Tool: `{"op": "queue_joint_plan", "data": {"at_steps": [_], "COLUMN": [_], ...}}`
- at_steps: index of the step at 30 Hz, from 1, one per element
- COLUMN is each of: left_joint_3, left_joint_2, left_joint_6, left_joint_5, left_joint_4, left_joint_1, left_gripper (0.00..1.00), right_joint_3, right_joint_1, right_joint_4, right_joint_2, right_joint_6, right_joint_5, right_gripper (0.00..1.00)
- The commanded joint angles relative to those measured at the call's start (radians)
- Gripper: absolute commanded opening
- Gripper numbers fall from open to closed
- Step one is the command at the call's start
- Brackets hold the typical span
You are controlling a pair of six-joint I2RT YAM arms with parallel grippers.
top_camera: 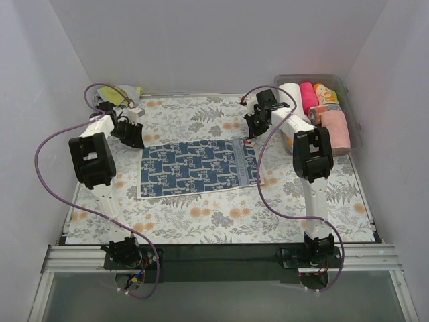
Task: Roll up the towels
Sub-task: Fold the towel
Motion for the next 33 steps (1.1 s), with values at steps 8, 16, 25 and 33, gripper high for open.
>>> {"op": "queue_joint_plan", "data": {"at_steps": [8, 16, 25, 33], "left_joint_3": [0.011, 0.126, 0.16, -0.013], "left_joint_2": [-0.012, 0.015, -0.046, -0.225], "left_joint_6": [-0.001, -0.027, 0.043, 0.226], "left_joint_5": [0.067, 0.054, 0.128, 0.198], "left_joint_4": [-0.031, -0.02, -0.048, -0.112], "left_joint_1": [-0.003, -0.005, 0.003, 0.02], "left_gripper": [0.09, 0.0, 0.0, 0.0], "right_joint_3": [0.014, 0.089, 0.088, -0.107], "right_joint_1": [-0.022, -0.059, -0.074, -0.074], "right_joint_4": [-0.003, -0.014, -0.033, -0.039], "right_joint_2": [-0.049, -0.052, -0.119, -0.286], "right_joint_6": [-0.009, -0.015, -0.023, -0.075], "right_joint_5": [-0.052, -0.083, -0.158, -0.204], "right_gripper": [0.01, 0.01, 0.01, 0.01]}}
